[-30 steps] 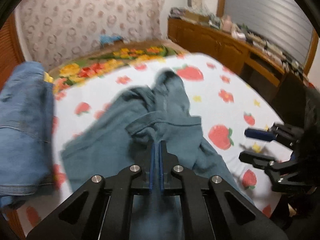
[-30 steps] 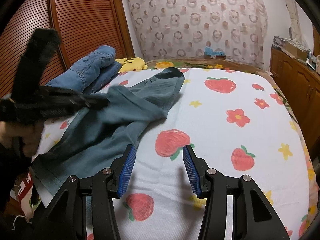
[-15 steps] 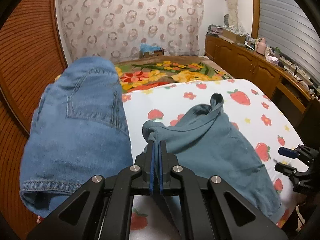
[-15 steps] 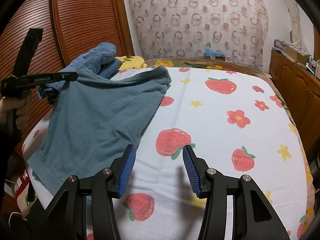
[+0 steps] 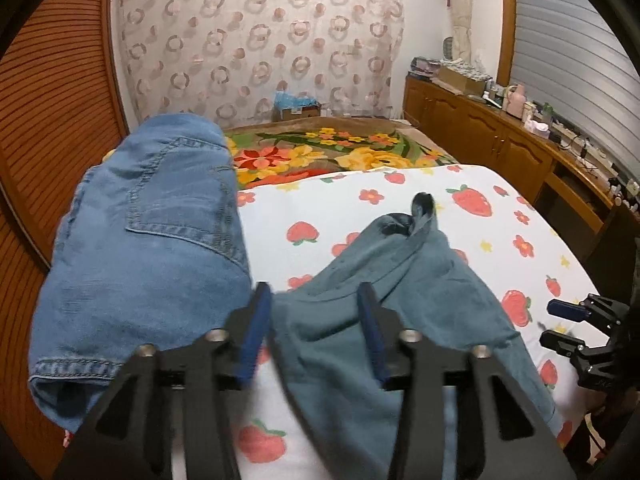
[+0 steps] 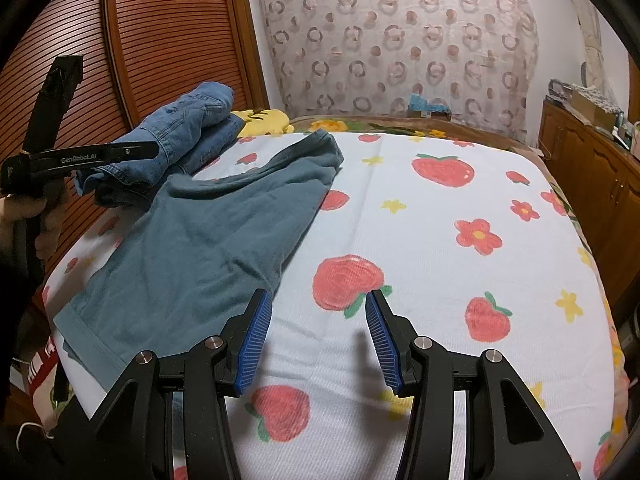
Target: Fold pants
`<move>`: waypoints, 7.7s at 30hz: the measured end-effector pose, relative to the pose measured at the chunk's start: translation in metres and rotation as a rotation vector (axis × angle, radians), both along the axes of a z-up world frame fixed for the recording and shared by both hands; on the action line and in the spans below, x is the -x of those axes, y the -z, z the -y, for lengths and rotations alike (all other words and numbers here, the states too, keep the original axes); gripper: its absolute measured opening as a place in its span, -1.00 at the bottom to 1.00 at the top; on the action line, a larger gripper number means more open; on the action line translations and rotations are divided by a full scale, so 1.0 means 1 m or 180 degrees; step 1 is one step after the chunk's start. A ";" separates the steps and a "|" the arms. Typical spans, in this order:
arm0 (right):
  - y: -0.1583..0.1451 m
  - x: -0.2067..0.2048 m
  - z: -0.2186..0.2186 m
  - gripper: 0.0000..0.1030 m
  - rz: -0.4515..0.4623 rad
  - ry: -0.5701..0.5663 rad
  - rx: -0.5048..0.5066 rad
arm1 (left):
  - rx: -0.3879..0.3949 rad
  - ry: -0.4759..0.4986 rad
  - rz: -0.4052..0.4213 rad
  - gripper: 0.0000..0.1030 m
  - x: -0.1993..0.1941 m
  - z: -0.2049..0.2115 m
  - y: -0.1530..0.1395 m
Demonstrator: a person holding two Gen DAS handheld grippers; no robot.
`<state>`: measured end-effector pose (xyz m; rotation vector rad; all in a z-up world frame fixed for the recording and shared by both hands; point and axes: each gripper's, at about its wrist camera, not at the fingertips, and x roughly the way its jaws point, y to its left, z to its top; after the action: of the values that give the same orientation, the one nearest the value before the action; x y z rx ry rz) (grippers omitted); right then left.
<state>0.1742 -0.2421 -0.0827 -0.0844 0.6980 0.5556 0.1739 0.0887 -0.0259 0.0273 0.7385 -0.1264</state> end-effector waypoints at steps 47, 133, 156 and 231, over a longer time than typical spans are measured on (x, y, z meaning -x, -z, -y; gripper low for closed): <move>0.001 0.000 -0.002 -0.01 -0.0029 -0.0053 0.0024 | -0.0010 0.0175 -0.0224 -0.28 -0.035 0.009 0.025; -0.023 -0.184 -0.018 -0.51 -0.0100 0.0593 0.0629 | 0.0227 0.0073 -0.0052 0.12 0.040 -0.009 0.042; -0.032 0.006 0.021 -0.51 -0.0189 -0.0252 0.0212 | 0.0378 0.0536 -0.0186 -0.41 0.070 0.037 0.051; -0.003 0.049 0.020 -0.59 -0.0334 -0.0116 0.0052 | 0.0558 0.0602 -0.0410 -0.70 0.099 0.047 0.058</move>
<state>0.1247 -0.2621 -0.0793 -0.0838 0.8045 0.5923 0.0749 0.0416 -0.0839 -0.0789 0.8504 -0.3758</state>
